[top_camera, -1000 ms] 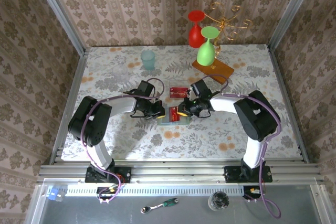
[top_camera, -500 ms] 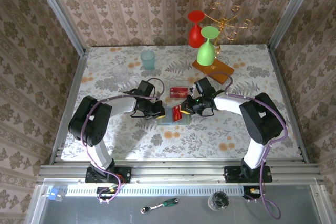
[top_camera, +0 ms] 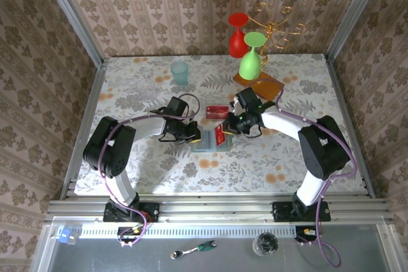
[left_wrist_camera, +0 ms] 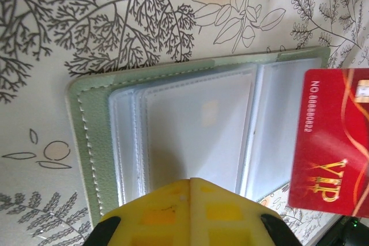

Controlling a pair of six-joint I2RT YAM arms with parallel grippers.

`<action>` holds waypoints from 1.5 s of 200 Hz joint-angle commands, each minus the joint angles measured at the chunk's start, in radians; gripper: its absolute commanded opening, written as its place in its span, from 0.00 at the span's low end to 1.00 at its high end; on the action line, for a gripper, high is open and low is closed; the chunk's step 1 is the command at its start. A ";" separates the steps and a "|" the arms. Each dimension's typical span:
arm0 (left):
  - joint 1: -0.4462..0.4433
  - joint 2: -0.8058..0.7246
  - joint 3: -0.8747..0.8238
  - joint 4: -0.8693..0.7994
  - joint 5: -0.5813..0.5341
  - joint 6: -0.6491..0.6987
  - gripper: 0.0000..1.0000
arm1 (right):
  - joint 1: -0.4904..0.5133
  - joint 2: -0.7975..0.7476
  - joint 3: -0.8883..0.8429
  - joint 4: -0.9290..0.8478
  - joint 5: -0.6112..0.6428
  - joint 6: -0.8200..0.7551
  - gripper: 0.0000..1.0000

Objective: Take the credit cards out of the card holder

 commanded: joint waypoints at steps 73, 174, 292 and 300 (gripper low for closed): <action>0.014 -0.032 0.070 -0.064 -0.004 0.004 0.03 | -0.007 0.094 0.364 -0.468 0.117 -0.776 0.02; 0.084 -0.117 0.067 -0.106 -0.023 -0.007 0.05 | -0.007 0.389 0.841 -0.779 0.239 -1.359 0.00; 0.134 -0.068 0.118 -0.135 -0.011 -0.006 0.05 | -0.005 0.676 1.285 -0.958 0.249 -1.441 0.00; 0.136 -0.065 0.118 -0.136 -0.011 -0.006 0.05 | -0.004 0.681 1.284 -0.957 0.244 -1.442 0.00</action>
